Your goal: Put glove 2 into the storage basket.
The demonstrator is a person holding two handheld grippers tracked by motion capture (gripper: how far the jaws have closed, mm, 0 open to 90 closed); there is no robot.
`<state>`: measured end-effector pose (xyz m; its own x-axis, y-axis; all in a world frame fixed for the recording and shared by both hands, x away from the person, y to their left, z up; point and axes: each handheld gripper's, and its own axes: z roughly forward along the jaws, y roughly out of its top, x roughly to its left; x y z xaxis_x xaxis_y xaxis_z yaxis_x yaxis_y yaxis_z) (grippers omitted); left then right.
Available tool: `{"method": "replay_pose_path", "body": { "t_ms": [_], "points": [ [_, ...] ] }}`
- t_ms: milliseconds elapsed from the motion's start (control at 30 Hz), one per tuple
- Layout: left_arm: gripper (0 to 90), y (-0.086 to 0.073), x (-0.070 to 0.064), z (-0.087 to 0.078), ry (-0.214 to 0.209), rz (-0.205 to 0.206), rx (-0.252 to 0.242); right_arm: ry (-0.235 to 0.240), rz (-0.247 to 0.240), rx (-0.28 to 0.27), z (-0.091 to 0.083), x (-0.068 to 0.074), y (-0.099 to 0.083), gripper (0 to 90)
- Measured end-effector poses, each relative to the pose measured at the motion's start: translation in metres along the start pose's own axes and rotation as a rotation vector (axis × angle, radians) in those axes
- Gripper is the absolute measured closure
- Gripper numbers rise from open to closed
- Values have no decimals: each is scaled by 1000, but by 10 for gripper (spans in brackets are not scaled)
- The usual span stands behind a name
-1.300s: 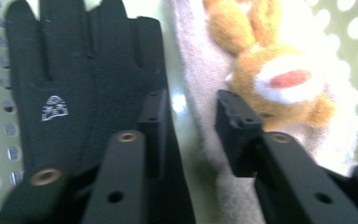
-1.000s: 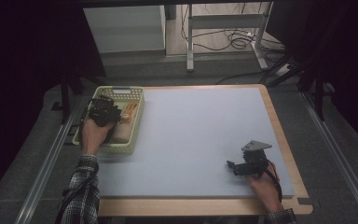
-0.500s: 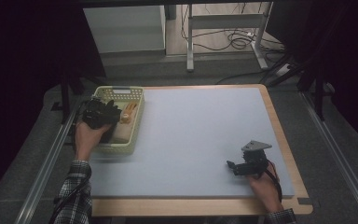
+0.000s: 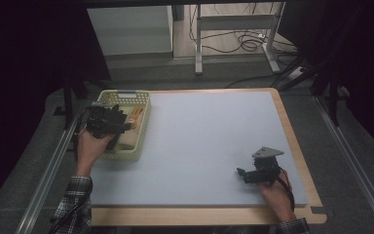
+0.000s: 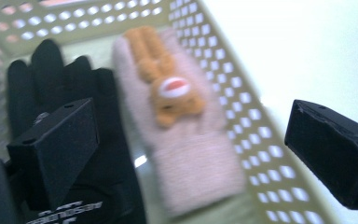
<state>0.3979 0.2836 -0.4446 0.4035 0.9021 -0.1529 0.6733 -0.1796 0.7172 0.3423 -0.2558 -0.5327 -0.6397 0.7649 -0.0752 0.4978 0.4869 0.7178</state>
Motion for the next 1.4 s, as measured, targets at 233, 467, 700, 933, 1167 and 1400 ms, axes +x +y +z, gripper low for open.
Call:
{"method": "replay_pose_path", "body": {
  "t_ms": [233, 467, 700, 933, 1167, 1400],
  "points": [
    [15, 0, -30, -7, -61, 68, -39, 0, 0, 0, 0, 0, 0, 77],
    [6, -7, -62, -10, -131, 144, -86, -2, -2, 0, 0, 0, 0, 77],
    [3, -23, -96, -1, -204, 203, -115, -2, 2, -1, 0, 1, 0, 77],
    [0, -43, -123, 20, -233, 258, -107, -1, 1, 1, 0, 0, 0, 77],
    [0, -67, -142, 40, -247, 302, -77, 1, 2, 1, 0, 0, 0, 77],
    [0, -90, -148, 61, -226, 330, -10, 0, 1, 0, 0, 0, 0, 77]
  ]
}}
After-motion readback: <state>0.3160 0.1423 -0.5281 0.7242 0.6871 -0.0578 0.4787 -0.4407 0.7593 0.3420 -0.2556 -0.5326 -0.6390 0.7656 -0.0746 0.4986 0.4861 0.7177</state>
